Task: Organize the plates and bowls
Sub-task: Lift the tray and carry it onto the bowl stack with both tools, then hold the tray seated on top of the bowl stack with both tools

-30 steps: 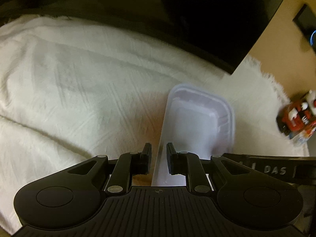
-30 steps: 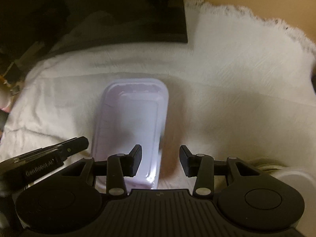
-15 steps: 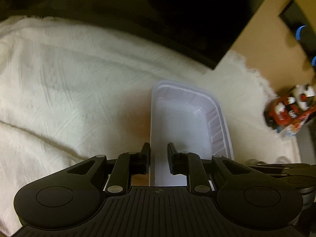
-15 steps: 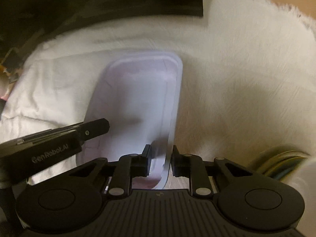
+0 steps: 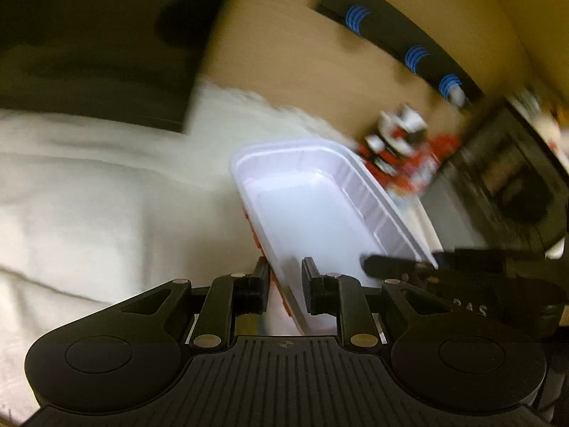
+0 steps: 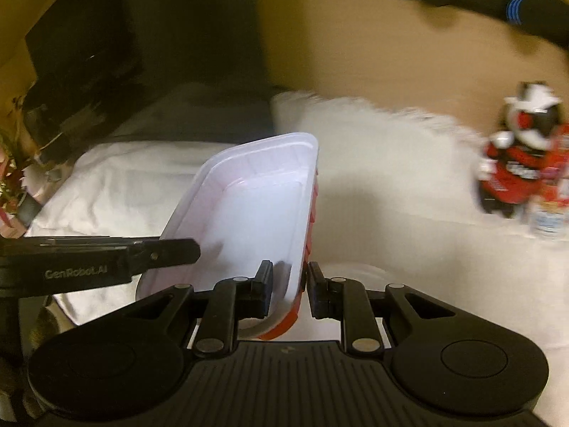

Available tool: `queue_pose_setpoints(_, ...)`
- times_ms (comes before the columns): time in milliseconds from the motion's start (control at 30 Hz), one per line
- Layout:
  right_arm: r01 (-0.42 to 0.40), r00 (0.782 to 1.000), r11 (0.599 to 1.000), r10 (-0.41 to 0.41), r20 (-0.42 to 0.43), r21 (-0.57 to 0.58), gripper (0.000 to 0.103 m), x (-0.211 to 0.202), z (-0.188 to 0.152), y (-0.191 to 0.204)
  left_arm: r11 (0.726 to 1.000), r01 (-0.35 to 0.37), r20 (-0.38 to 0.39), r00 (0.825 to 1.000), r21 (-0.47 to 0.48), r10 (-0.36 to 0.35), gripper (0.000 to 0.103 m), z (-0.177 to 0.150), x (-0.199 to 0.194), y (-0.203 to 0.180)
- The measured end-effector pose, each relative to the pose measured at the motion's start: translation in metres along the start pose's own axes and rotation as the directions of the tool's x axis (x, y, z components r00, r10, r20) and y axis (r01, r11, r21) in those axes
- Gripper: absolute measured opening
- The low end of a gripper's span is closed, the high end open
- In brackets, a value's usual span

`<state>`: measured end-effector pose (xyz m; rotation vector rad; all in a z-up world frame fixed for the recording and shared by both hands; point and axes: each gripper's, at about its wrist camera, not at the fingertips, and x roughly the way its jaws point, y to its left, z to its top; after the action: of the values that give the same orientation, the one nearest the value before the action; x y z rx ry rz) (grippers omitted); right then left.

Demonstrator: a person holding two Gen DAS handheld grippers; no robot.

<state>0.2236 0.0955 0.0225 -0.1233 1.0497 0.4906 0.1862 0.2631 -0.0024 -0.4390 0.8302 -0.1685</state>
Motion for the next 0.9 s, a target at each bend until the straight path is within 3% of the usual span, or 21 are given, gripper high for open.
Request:
queue_pose_setpoints(133,0.022,1.0,0.999,-0.021,-0.01,0.034,0.022,-0.014,-0.025,-0.037,0.998,0.02,-0.068,0.998,0.066,-0.015,0.021,-0.01,0.019,-0.031)
queue_pose_setpoints(333,-0.022,0.997,0.994,0.03,-0.077,0.107,0.022,0.005,-0.057,-0.069,0.999,-0.014,-0.169,0.985,0.039,0.02,0.019,-0.026,0.047,-0.035)
queue_pose_setpoints(600,-0.049,0.995,0.998,0.052,-0.083,0.041,0.022,0.01,-0.068,-0.056,0.999,-0.048,-0.169,0.985,-0.008,0.046,0.019,-0.024,0.041,-0.026)
queue_pose_setpoints(900,-0.076,0.995,0.993,0.081,-0.059,0.086,0.027,0.013,-0.055,-0.067,0.997,-0.059,-0.172,0.984,-0.058,0.048,0.019,-0.016,0.041,-0.014)
